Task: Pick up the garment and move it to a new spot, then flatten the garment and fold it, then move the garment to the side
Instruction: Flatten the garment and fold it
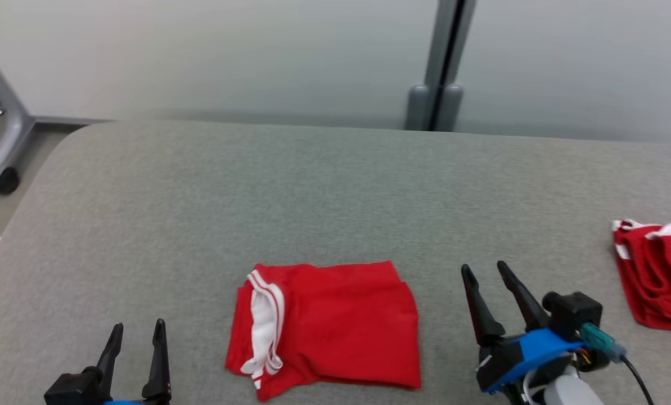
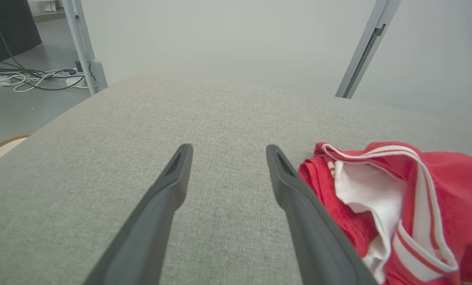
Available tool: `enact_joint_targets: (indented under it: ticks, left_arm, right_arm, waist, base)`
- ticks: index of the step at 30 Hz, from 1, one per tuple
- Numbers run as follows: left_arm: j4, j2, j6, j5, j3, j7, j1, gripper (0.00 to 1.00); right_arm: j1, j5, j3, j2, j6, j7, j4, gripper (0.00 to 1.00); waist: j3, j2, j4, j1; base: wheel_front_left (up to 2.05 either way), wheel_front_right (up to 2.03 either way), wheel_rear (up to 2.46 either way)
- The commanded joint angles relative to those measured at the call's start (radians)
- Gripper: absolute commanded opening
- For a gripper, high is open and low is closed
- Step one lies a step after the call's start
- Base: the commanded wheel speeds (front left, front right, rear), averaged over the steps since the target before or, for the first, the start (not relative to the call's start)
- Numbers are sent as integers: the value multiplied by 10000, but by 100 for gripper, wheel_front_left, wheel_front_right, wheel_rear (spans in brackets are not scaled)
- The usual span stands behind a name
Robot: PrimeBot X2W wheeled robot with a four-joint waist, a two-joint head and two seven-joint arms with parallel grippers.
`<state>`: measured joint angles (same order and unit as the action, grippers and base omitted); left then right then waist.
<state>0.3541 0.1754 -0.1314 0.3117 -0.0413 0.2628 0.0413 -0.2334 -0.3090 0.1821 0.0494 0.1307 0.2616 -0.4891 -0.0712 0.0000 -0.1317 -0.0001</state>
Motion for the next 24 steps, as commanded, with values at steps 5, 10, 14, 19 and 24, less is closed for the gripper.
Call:
enact_joint_targets:
  ticks: [5, 10, 14, 19, 24]
  left_arm:
    - [-69, -258, 19, -475, 381, 18, 256, 100]
    - [-154, -435, 19, -925, 678, 19, 449, 100]
    - [-182, -570, 19, -1256, 966, 18, 651, 100]
    - [-66, -710, 19, -1476, 1196, 18, 754, 100]
    - [-44, -735, 19, -1516, 1091, 18, 627, 100]
  right_arm:
    - [1044, 545, -841, 28, 2, 42, 705, 100]
    - [1866, 783, -1222, 25, 2, 41, 1160, 100]
    - [2400, 932, -1189, 26, 0, 43, 1412, 100]
    - [2695, 849, -1092, 28, 0, 43, 1392, 100]
    - [2532, 686, -847, 30, 0, 43, 1251, 100]
  waist:
    - [526, 0, 960, 1]
    - [661, 0, 1512, 1]
    - [732, 0, 1845, 1]
    - [768, 0, 1985, 1]
    - [707, 0, 1804, 1]
  base:
    - [0, 0, 0]
    - [0, 0, 0]
    - [0, 0, 0]
    - [0, 0, 0]
    - [0, 0, 0]
